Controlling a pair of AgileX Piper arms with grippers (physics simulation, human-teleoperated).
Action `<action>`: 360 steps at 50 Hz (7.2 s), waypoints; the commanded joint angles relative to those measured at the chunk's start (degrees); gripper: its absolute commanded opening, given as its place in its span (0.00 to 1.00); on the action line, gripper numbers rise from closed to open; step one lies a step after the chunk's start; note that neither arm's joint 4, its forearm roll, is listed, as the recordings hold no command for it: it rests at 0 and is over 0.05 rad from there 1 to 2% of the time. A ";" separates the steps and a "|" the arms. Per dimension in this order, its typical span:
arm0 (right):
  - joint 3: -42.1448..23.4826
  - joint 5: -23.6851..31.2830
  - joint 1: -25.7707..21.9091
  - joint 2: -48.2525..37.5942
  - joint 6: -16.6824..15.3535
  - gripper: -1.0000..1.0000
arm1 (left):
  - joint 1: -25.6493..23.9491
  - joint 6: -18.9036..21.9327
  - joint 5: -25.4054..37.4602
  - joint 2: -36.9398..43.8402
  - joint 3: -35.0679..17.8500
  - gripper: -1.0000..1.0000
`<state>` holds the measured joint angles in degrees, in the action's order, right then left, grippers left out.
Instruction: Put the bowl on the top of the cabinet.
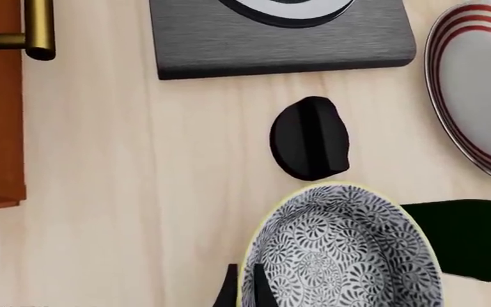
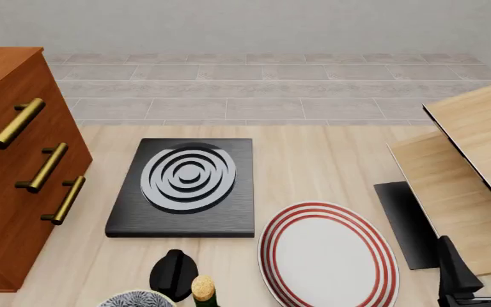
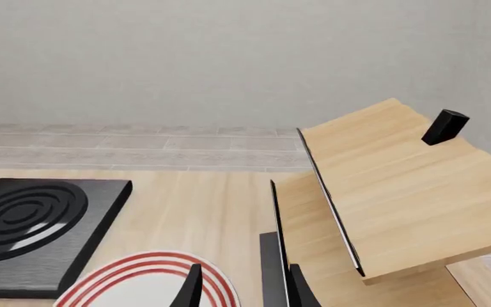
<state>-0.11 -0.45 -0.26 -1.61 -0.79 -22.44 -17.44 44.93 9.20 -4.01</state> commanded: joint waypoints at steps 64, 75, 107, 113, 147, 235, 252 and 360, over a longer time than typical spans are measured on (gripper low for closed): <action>0.01 0.79 -0.05 0.98 0.27 1.00 | 8.68 7.99 3.70 9.90 -33.08 0.00; 0.02 0.84 -0.06 1.06 0.24 1.00 | 7.12 7.85 -0.14 14.41 -40.49 0.00; -0.21 1.16 0.25 1.33 0.63 1.00 | 2.34 2.60 -12.91 33.31 -53.36 0.00; 0.01 0.89 0.27 1.31 0.56 1.00 | 0.21 0.06 -16.37 35.89 -55.59 0.00; 0.10 0.86 0.45 1.39 0.57 1.00 | 9.31 -4.98 -11.81 48.80 -68.68 0.00; -0.13 0.56 0.97 1.28 1.15 1.00 | 13.60 -14.94 -0.36 61.02 -75.43 0.00; -0.12 0.54 1.04 1.42 1.19 1.00 | 14.41 -13.95 0.20 61.74 -75.22 0.00; -0.21 0.68 0.99 1.34 1.47 1.00 | 42.45 -21.45 17.77 62.22 -100.15 0.00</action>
<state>-0.34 0.26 0.76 -0.23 0.65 16.37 -38.30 60.22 71.24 -100.43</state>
